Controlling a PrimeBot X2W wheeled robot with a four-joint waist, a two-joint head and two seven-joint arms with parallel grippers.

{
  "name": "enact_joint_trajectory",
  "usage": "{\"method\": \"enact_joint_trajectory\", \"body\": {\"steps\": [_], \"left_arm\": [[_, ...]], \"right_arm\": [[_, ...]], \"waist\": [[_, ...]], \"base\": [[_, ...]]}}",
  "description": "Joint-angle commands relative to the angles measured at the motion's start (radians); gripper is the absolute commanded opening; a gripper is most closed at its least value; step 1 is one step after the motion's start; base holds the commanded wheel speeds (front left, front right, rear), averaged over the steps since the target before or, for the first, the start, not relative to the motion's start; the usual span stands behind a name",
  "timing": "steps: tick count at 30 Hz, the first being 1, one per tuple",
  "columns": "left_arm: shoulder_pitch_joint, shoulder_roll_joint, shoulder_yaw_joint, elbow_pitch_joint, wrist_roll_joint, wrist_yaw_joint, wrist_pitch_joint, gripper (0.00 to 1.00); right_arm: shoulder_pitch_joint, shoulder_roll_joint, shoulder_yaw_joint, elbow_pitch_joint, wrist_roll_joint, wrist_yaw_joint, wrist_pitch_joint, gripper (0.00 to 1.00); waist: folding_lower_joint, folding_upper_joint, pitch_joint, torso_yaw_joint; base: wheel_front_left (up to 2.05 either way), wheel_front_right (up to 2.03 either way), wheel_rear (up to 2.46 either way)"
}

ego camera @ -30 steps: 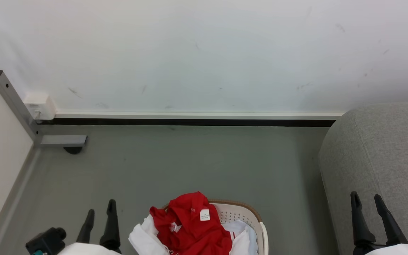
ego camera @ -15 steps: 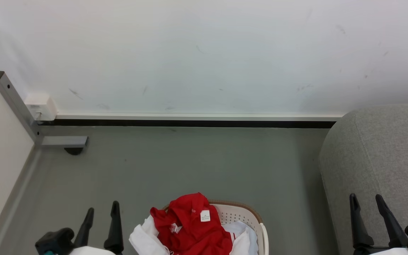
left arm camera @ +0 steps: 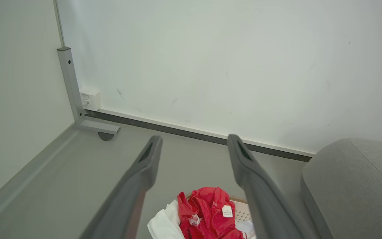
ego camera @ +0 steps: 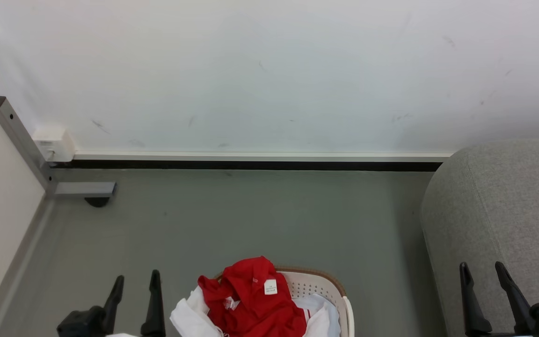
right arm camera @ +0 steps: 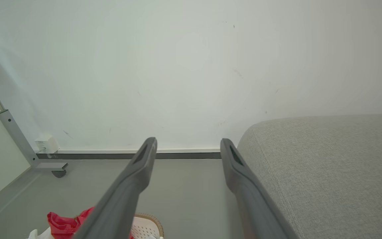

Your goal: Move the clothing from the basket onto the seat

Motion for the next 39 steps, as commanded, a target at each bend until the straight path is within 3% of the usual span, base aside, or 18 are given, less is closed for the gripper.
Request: {"method": "enact_joint_trajectory", "body": {"steps": [1,39], "left_arm": [[0.007,0.008,0.001,-0.006,0.023,-0.003,-0.007,1.00],[0.045,-0.037,0.053,0.030,0.286,-0.058,-0.074,1.00]], "right_arm": [[0.007,0.000,-0.006,-0.001,-0.012,-0.001,-0.011,1.00],[0.034,0.000,0.009,0.044,-0.149,-0.002,-0.078,1.00]], "waist": [[0.0000,0.0000,-0.001,-0.001],[-0.0001,0.0000,-0.007,-0.006]], "base": [[0.00,0.00,0.00],[0.00,0.00,0.00]]}}
